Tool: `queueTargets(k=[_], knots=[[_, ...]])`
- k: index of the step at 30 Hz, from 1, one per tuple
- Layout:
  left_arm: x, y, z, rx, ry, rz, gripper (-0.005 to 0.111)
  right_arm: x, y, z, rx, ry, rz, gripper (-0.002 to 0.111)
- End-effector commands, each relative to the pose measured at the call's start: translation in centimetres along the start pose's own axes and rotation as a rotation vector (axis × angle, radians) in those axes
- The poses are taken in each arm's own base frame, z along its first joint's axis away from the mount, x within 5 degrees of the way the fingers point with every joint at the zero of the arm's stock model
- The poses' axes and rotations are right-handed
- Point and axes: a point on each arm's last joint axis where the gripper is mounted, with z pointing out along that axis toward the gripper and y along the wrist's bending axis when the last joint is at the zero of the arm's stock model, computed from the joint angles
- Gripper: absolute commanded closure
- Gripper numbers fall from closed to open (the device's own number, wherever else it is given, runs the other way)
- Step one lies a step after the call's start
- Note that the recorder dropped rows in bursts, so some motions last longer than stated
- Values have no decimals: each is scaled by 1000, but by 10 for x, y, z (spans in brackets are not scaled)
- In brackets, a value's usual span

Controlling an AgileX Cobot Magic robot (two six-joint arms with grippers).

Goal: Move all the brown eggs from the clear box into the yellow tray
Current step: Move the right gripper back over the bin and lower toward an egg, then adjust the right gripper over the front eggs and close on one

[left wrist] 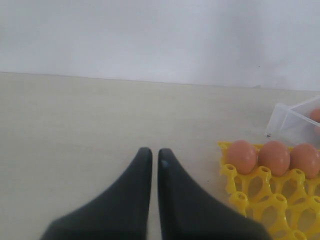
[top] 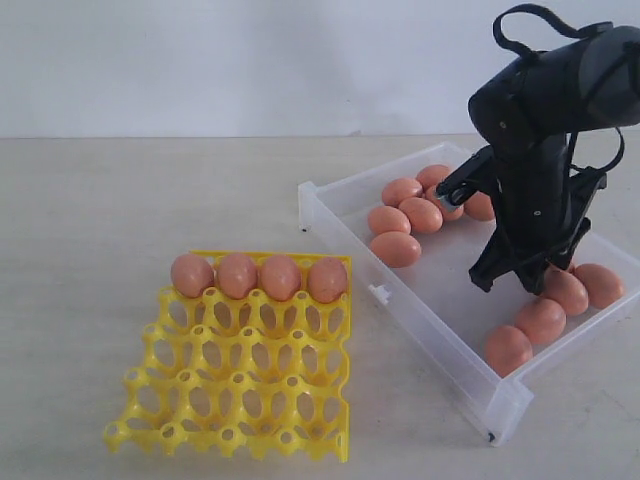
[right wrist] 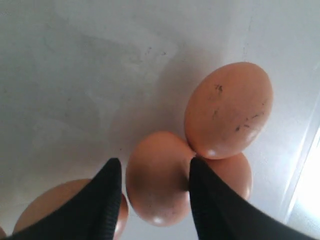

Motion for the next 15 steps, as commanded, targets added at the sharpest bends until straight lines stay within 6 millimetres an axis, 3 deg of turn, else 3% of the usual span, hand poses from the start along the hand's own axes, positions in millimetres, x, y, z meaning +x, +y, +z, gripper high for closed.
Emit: queueTargets(k=[1, 8, 15], knots=[[1, 0, 0, 3, -4, -11, 103, 1, -5, 15, -2, 33, 46, 70], [1, 0, 0, 3, -4, -11, 103, 10, -24, 33, -87, 77, 204, 70], [1, 0, 0, 3, -4, -11, 103, 11, -24, 35, -157, 70, 231, 70]])
